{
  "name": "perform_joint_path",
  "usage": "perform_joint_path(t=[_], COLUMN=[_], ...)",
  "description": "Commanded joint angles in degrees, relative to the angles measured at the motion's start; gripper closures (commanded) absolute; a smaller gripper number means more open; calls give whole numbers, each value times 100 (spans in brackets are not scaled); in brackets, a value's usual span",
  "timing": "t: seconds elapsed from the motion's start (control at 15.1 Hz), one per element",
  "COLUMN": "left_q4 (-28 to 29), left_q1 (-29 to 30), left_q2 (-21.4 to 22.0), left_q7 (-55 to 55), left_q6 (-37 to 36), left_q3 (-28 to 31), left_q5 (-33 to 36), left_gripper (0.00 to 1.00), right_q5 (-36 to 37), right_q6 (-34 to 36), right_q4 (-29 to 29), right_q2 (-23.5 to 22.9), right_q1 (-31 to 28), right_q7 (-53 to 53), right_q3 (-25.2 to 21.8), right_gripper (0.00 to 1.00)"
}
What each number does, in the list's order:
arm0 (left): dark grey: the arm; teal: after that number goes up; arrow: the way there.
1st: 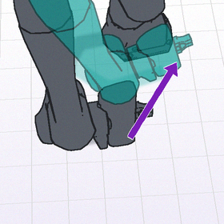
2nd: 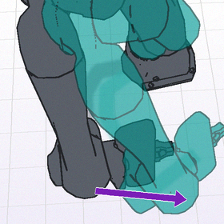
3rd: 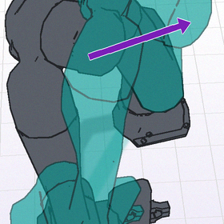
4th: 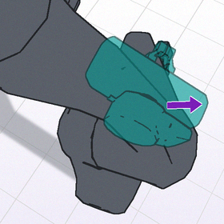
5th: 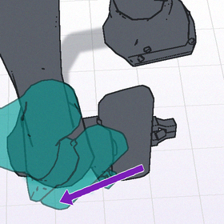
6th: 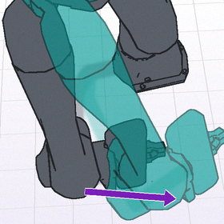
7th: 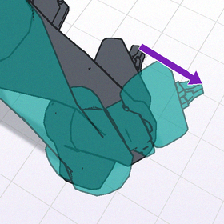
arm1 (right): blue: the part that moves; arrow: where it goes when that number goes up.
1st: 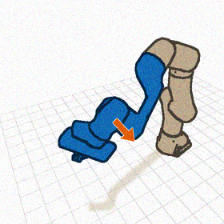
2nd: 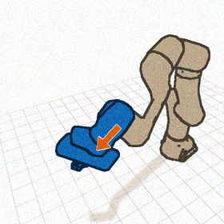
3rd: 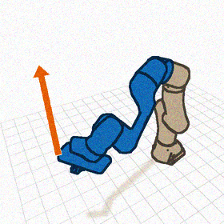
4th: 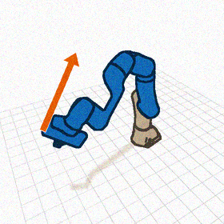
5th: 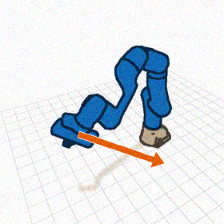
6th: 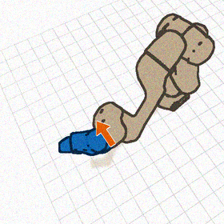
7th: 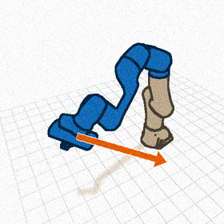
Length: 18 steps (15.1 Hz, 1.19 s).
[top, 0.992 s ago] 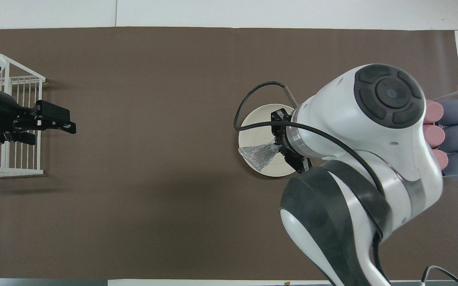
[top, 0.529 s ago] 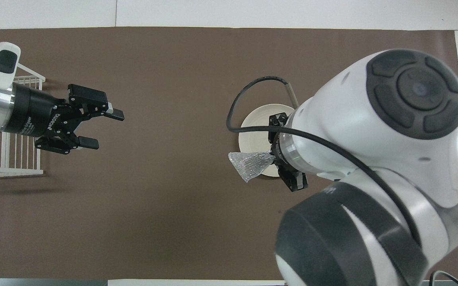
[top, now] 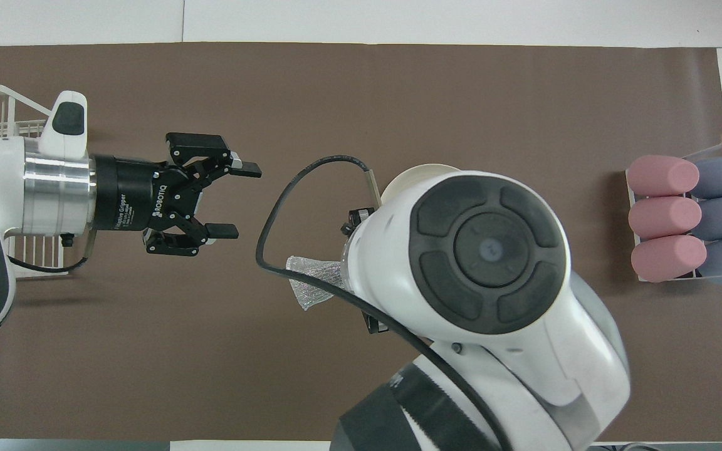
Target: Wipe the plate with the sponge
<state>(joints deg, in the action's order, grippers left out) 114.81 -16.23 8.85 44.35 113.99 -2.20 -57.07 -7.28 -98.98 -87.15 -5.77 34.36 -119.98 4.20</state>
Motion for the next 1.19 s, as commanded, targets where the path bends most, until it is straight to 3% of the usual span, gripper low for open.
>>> perform_joint_path(t=[0.0,0.26,0.66,0.93,1.12], left_q4=[313,313,348,322,322], left_q1=[-135,-503,-513,-469,-452], left_q2=[266,266,310,310,310], left_q7=[266,819,804,487,478], left_q6=[194,273,28,-140,-298], left_q3=[70,70,79,88,114], left_q5=[-155,-146,-129,-129,-111], left_gripper=[0,1,32,97,100], right_q5=[86,86,86,86,86], right_q6=[-16,-16,-25,-16,-16], right_q4=[41,41,41,41,41], right_q2=[-12,-12,-12,-12,-12], right_q1=[-26,-26,-35,-35,-35], right_q7=[-87,-78,-78,-69,-69], right_q3=[2,2,2,2,2], right_gripper=[100,100,100,100,100])
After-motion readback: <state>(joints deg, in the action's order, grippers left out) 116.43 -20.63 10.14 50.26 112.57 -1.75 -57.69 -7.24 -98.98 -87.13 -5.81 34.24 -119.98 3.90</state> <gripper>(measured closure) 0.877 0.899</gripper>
